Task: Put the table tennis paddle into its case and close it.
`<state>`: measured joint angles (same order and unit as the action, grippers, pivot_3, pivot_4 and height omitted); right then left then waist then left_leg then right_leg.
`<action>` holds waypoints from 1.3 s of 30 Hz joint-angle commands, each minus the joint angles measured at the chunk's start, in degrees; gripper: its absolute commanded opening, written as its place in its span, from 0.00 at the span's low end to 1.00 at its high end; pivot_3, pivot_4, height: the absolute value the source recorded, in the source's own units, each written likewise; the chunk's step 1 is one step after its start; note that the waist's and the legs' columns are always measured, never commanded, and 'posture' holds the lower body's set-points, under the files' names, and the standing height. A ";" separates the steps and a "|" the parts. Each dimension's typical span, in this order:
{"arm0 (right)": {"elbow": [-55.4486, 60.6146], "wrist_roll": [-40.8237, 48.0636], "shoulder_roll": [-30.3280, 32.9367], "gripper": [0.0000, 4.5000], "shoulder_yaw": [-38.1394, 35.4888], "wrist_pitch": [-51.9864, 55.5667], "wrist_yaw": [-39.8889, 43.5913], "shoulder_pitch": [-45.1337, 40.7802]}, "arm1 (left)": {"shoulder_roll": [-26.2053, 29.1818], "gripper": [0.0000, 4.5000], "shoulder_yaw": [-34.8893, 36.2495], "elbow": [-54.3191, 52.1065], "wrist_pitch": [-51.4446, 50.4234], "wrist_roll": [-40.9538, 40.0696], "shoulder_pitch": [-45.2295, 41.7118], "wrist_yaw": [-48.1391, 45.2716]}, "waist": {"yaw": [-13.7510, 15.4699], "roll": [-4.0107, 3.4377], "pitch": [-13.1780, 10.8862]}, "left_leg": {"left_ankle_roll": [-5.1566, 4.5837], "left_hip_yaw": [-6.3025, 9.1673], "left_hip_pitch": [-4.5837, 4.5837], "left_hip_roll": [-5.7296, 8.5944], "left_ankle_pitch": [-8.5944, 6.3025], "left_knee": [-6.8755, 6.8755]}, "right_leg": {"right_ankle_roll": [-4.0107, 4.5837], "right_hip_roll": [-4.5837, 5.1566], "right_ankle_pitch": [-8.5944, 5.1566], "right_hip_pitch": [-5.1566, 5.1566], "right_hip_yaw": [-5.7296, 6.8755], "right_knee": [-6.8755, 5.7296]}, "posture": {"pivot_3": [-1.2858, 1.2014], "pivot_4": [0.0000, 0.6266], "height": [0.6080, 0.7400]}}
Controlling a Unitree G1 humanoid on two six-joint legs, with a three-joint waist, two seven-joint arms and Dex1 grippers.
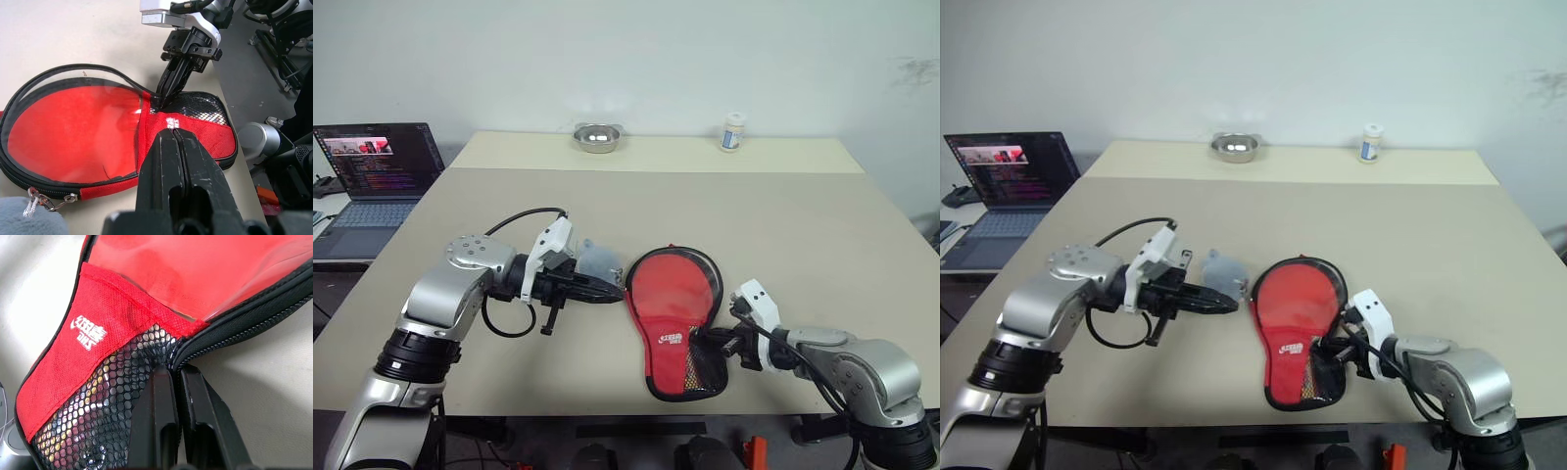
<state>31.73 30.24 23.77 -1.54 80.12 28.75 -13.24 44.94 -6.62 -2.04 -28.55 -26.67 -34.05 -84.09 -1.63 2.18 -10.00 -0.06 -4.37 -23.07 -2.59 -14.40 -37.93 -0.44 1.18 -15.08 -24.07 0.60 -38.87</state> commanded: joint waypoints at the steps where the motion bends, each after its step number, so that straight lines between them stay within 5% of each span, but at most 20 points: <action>1: 3.34 2.00 -0.36 0.00 -1.54 1.87 -0.98 2.00 | 0.46 0.00 0.43 -0.90 0.68 -0.51 -0.52 -0.74 | 0.00 0.00 0.00 | 0.00 0.00 -0.01 0.00 0.00 0.00 | 0.00 0.00 0.00 0.00 -0.01 0.00 | 0.52 0.24 1.00; 31: 6.02 5.79 -4.62 0.00 -6.35 7.21 -6.38 4.56 | -1.23 0.00 -0.07 0.27 2.27 -0.04 0.00 0.05 | -0.02 0.00 0.00 | 0.00 0.04 -0.01 -0.01 0.00 0.00 | 0.00 0.00 0.00 0.00 0.02 0.00 | 0.52 0.24 1.00; 39: 7.15 6.00 -1.54 0.52 -6.50 5.53 -5.78 4.38 | -1.67 0.00 -0.07 0.69 2.61 0.32 -0.23 0.45 | -0.02 0.00 0.00 | 0.00 0.04 -0.01 -0.02 0.00 -0.01 | -0.01 0.00 0.00 0.00 0.01 0.00 | 0.52 0.24 1.00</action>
<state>37.31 36.01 20.63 -7.67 86.47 22.63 -8.83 43.41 -7.07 -1.30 -26.88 -26.32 -33.76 -83.78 -1.66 2.18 -10.00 -0.05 -4.33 -23.08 -2.60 -14.40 -37.94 -0.44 1.18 -15.08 -24.06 0.61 -38.88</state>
